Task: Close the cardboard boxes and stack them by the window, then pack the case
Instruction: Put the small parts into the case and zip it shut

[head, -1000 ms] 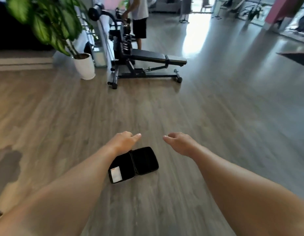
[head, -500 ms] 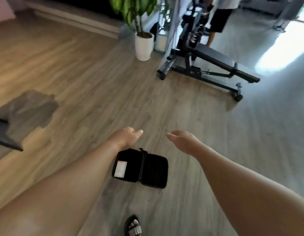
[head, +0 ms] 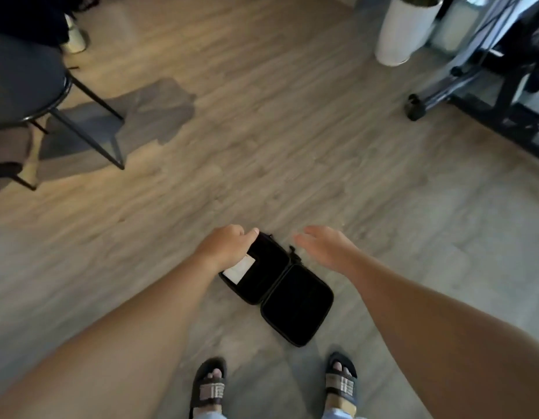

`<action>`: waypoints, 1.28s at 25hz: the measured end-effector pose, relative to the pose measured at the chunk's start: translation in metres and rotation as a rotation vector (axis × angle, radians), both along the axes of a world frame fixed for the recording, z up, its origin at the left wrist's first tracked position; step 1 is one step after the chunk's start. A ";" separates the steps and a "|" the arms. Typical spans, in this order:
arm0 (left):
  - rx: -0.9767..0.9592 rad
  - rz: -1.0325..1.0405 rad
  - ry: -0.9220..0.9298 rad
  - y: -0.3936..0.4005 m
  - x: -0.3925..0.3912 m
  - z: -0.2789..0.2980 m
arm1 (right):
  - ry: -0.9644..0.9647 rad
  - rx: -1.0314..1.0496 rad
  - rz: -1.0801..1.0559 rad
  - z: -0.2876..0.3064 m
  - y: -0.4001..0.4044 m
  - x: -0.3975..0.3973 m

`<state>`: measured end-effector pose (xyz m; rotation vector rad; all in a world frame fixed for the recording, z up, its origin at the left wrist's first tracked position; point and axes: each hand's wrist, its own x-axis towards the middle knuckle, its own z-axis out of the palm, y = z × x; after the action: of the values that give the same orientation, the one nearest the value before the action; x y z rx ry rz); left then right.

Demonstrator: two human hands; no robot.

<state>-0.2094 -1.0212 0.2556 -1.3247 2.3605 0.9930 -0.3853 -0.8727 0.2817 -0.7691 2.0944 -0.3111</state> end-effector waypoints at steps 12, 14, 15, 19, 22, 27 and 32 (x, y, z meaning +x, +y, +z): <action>0.118 0.227 -0.148 0.021 0.009 -0.355 | 0.053 0.113 0.164 -0.366 -0.014 -0.063; 0.102 0.289 -0.157 0.017 0.017 -0.411 | 0.066 0.090 0.203 -0.429 -0.020 -0.066; 0.098 0.303 -0.161 0.015 0.020 -0.435 | 0.065 0.078 0.201 -0.455 -0.023 -0.067; -0.003 0.332 -0.111 0.014 0.026 -0.502 | 0.149 0.005 0.219 -0.531 -0.038 -0.067; -0.134 0.309 -0.124 0.013 0.030 -0.522 | 0.273 -0.100 0.190 -0.558 -0.042 -0.056; -0.129 0.304 -0.166 0.009 0.045 -0.523 | 0.354 -0.186 0.206 -0.563 -0.043 -0.031; -0.136 0.383 -0.211 -0.005 0.073 -0.522 | 0.372 -0.229 0.270 -0.564 -0.042 0.005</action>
<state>-0.1368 -1.0257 -0.2664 -1.8818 2.0922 0.7466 -0.3807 -0.9148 -0.2820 -1.3163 2.2838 -0.2775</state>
